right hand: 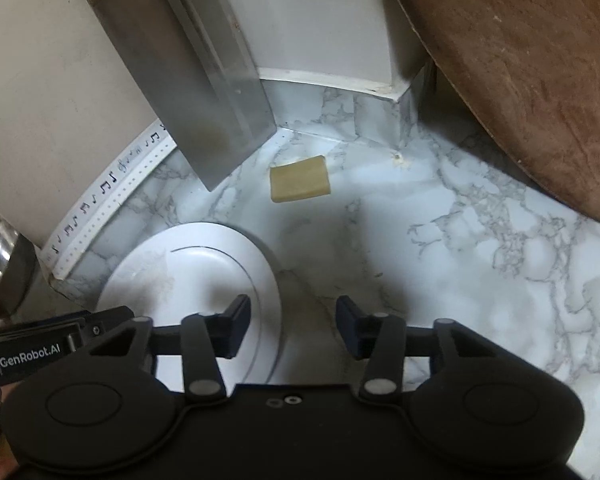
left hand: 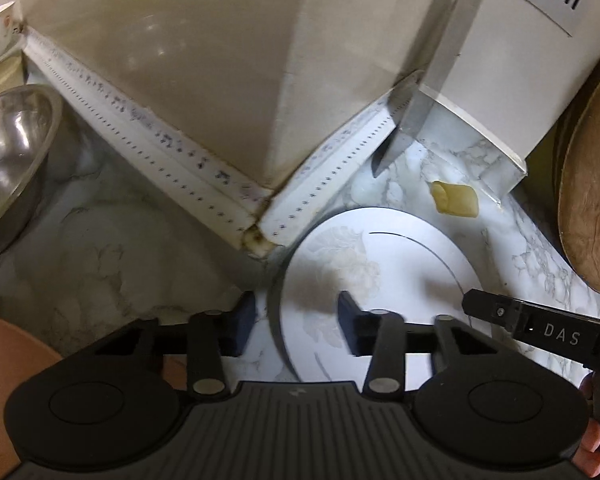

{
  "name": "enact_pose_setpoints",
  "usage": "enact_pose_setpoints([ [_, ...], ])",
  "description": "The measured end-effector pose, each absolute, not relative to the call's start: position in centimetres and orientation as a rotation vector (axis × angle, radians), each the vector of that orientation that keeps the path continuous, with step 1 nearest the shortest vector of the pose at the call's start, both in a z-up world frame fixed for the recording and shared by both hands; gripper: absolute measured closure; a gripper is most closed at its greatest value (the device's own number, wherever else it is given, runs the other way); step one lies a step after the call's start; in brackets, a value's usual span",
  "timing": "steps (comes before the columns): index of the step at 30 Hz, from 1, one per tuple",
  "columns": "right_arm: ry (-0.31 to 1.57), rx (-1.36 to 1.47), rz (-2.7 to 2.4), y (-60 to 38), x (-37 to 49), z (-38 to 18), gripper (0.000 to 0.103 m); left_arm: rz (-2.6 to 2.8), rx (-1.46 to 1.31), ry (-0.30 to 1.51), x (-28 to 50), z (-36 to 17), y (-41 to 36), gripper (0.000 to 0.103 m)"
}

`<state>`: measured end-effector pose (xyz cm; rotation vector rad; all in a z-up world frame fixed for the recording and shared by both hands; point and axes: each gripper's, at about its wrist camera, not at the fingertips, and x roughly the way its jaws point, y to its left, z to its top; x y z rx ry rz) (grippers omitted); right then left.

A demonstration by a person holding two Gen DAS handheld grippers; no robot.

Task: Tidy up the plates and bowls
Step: 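Close both grippers on the small white plate's rim, then carry the small plate and lower it onto the large plate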

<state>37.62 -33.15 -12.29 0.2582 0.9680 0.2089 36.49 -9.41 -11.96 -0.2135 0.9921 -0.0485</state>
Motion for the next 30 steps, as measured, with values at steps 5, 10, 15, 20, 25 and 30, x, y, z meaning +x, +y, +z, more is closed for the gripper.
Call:
enact_pose_setpoints([
  [5,0.971,0.26,0.221,-32.9,37.4,-12.4,0.072,-0.082,-0.25,1.005,36.2,-12.0,-8.9,0.078],
  [10,0.975,0.267,0.233,-32.5,37.2,-12.4,0.082,-0.086,-0.256,1.01,35.9,-11.8,-8.9,0.085],
  [15,0.968,0.243,0.223,-32.2,36.5,-12.2,0.085,-0.093,-0.253,1.013,35.4,-11.6,-8.9,0.087],
  [20,0.96,0.238,0.208,-32.7,35.6,-12.1,0.087,-0.119,-0.232,1.012,34.4,-11.5,-9.5,0.087],
  [25,0.953,0.243,0.198,-33.7,34.2,-11.6,0.088,-0.153,-0.214,0.997,33.0,-10.7,-10.1,0.087],
  [30,0.935,0.255,0.176,-34.7,32.2,-10.3,0.088,-0.195,-0.186,0.973,31.6,-9.2,-11.4,0.087],
])
